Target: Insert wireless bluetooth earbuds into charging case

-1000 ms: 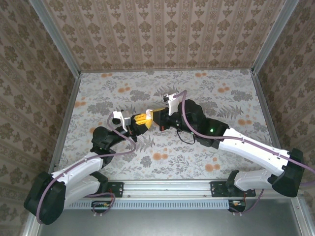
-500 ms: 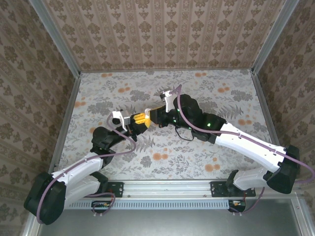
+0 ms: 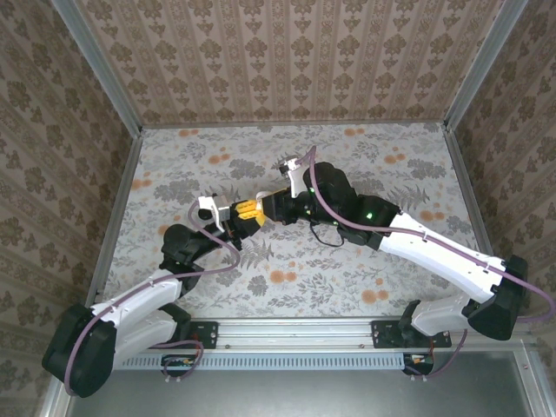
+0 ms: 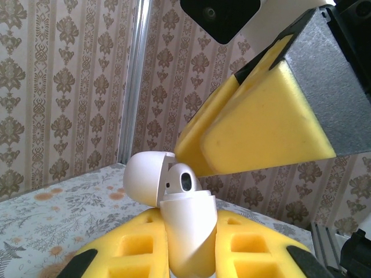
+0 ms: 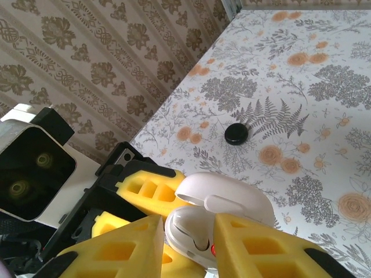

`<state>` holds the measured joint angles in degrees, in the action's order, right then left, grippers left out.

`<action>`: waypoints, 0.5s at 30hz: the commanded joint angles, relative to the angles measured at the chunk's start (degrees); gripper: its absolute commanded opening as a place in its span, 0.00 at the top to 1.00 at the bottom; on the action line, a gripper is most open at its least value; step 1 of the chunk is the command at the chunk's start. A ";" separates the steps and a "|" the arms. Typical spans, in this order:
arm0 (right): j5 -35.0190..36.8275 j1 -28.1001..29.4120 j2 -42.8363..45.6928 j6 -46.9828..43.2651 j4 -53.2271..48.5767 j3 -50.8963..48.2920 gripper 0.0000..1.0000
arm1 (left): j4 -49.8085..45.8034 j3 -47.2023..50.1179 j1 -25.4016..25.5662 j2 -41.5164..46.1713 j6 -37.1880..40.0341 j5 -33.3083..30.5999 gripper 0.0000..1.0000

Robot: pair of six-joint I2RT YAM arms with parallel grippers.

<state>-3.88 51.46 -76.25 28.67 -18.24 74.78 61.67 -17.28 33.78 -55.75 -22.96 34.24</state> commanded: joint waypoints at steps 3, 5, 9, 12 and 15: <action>0.07 -0.84 -1.10 -0.50 -5.85 1.74 0.66 | 6.45 -0.30 0.32 1.96 -0.27 0.14 1.00; 0.48 -0.99 -0.74 0.04 -6.71 2.58 0.63 | 6.12 -0.27 0.32 1.98 -0.12 0.05 1.00; 0.97 -1.18 1.44 0.68 -8.43 4.86 0.60 | 5.39 -0.28 0.08 2.22 -0.24 0.08 1.00; 1.24 -2.07 4.29 1.65 -9.60 6.23 0.60 | 5.05 -0.69 -0.25 2.22 -0.57 0.71 1.00; 0.86 -3.79 6.55 3.00 -10.88 7.11 0.59 | 5.03 -1.24 -0.54 2.22 -0.91 1.81 1.00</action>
<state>-3.64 49.01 -73.38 29.80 -26.39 79.09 63.79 -17.28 33.67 -54.35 -22.96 34.50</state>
